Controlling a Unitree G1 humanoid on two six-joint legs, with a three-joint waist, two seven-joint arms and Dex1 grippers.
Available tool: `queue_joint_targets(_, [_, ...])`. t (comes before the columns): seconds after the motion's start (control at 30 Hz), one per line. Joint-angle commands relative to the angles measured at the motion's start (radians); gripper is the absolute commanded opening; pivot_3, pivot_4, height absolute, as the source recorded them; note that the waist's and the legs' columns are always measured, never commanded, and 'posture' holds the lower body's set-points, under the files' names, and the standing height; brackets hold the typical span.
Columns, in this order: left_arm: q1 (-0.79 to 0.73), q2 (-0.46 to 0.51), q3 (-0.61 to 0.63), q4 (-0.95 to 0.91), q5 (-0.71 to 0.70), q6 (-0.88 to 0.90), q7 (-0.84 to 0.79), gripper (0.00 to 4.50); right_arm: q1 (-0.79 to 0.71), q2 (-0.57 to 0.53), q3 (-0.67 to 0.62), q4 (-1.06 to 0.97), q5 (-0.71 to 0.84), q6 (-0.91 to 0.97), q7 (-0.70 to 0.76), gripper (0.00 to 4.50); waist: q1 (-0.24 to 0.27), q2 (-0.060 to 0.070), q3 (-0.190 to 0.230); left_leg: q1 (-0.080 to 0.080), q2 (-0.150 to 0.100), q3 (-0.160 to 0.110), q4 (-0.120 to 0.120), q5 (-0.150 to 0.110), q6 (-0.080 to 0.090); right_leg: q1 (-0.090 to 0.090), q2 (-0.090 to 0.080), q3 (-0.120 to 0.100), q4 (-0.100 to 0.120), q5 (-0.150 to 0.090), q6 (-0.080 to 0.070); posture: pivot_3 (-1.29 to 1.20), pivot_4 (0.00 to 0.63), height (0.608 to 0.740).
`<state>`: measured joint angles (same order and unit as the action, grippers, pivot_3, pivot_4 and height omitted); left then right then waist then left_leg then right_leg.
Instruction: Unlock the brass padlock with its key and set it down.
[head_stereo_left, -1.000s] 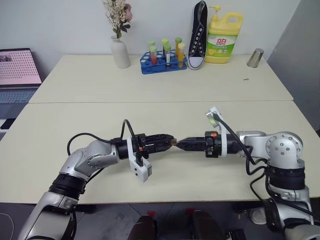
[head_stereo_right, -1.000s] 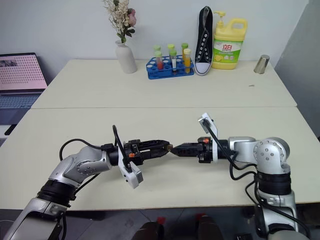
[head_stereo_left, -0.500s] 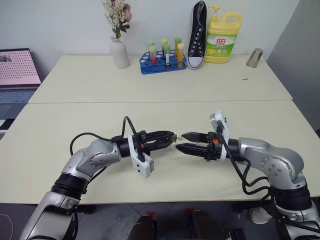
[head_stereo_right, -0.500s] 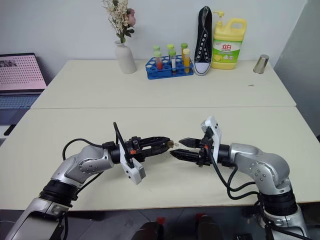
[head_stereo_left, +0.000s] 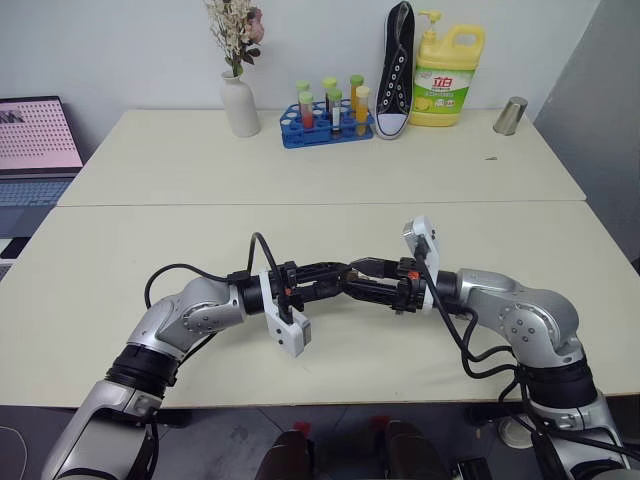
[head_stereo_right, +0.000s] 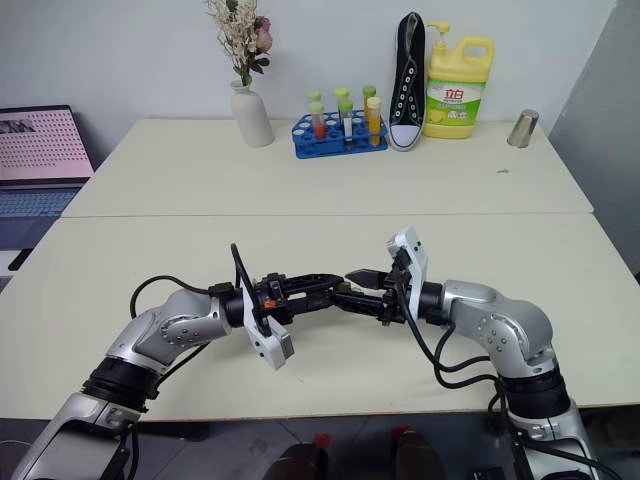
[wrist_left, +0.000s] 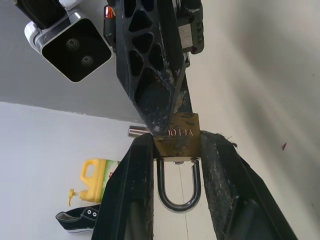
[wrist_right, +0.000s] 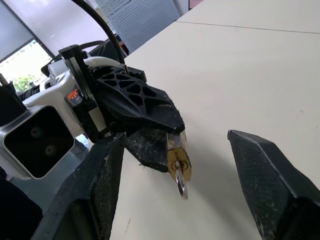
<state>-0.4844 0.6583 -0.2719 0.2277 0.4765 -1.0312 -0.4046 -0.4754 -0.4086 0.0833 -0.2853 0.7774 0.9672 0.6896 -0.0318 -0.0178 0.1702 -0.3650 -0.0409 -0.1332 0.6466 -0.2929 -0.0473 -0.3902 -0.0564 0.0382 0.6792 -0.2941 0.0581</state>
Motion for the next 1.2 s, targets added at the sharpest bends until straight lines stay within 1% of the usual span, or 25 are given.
queue_joint_targets(0.03, [-0.013, -0.004, 0.007, -0.022, -0.028, -0.002, 0.011, 0.96, -0.022, 0.002, -0.016, -0.013, 0.015, -0.008, 0.013, 2.19, 0.0, 0.0, 0.0, 0.0, 0.0, 0.0, 0.0, 0.0, 0.0, 0.0, 0.0, 0.0, 0.0, 0.0, 0.0, 0.0, 0.15, 0.74])
queue_joint_targets(0.1, [-0.014, -0.004, 0.008, -0.02, -0.027, -0.003, 0.012, 0.96, -0.023, -0.007, -0.007, -0.014, 0.006, -0.013, 0.026, 1.52, -0.001, 0.0, 0.0, 0.0, 0.0, 0.0, 0.0, 0.0, 0.0, 0.0, 0.0, 0.0, 0.0, 0.0, 0.0, 0.0, 0.15, 0.74])
queue_joint_targets(0.2, [-0.014, -0.003, 0.008, -0.019, -0.028, -0.003, 0.012, 0.96, -0.021, -0.013, -0.003, -0.019, 0.006, -0.011, 0.038, 0.38, 0.0, 0.0, 0.0, 0.0, 0.0, 0.0, 0.0, 0.0, 0.0, 0.0, 0.0, 0.0, 0.0, 0.0, 0.0, 0.0, 0.15, 0.74])
queue_joint_targets(0.23, [-0.015, -0.002, 0.009, -0.017, -0.028, -0.003, 0.013, 0.96, -0.02, -0.017, -0.001, -0.021, 0.005, -0.011, 0.044, 0.11, 0.0, 0.0, 0.0, 0.0, 0.0, 0.0, 0.0, 0.0, 0.0, 0.0, 0.0, 0.0, 0.0, 0.0, 0.0, 0.0, 0.15, 0.74])
queue_joint_targets(0.47, [-0.02, -0.004, 0.014, -0.011, -0.023, -0.001, 0.017, 0.96, -0.019, -0.033, 0.009, -0.033, -0.001, -0.01, 0.075, 0.12, 0.0, 0.0, 0.0, 0.0, 0.0, 0.0, 0.0, 0.0, 0.0, 0.0, 0.0, 0.0, 0.0, 0.0, 0.0, 0.0, 0.15, 0.74])
queue_joint_targets(0.73, [-0.021, -0.004, 0.013, -0.007, -0.021, -0.003, 0.019, 0.96, -0.017, -0.039, 0.026, -0.031, -0.011, -0.014, 0.075, 0.12, 0.0, 0.0, 0.0, 0.0, 0.0, 0.0, 0.0, 0.0, 0.0, 0.0, 0.0, 0.0, 0.0, 0.0, 0.0, 0.0, 0.15, 0.74])
queue_joint_targets(0.8, [-0.02, -0.004, 0.013, -0.009, -0.023, -0.003, 0.018, 0.96, -0.017, -0.037, 0.023, -0.027, -0.015, -0.023, 0.065, 0.86, 0.0, 0.0, 0.0, 0.0, 0.0, 0.0, 0.0, 0.0, 0.0, 0.0, 0.0, 0.0, 0.0, 0.0, 0.0, 0.0, 0.15, 0.74])
queue_joint_targets(0.83, [-0.019, -0.005, 0.012, -0.009, -0.022, -0.002, 0.018, 0.96, -0.018, -0.038, 0.022, -0.023, -0.018, -0.024, 0.061, 1.14, 0.0, 0.0, 0.0, 0.0, 0.0, 0.0, 0.0, 0.0, 0.0, 0.0, 0.0, 0.0, 0.0, 0.0, 0.0, 0.0, 0.15, 0.74])
queue_joint_targets(0.9, [-0.018, -0.005, 0.01, -0.009, -0.022, -0.001, 0.018, 0.96, -0.02, -0.038, 0.022, -0.019, -0.019, -0.024, 0.062, 1.85, 0.0, 0.0, 0.0, 0.0, 0.0, 0.0, 0.0, 0.0, 0.0, 0.0, 0.0, 0.0, 0.0, 0.0, 0.0, 0.0, 0.15, 0.74])
queue_joint_targets(1.2, [-0.017, -0.007, 0.011, -0.012, -0.026, 0.003, 0.017, 0.96, -0.021, -0.027, 0.02, -0.013, -0.027, -0.033, 0.055, 1.86, 0.0, 0.0, 0.0, 0.0, 0.0, 0.0, 0.0, 0.0, 0.0, 0.0, 0.0, 0.0, 0.0, 0.0, 0.0, 0.0, 0.15, 0.74])
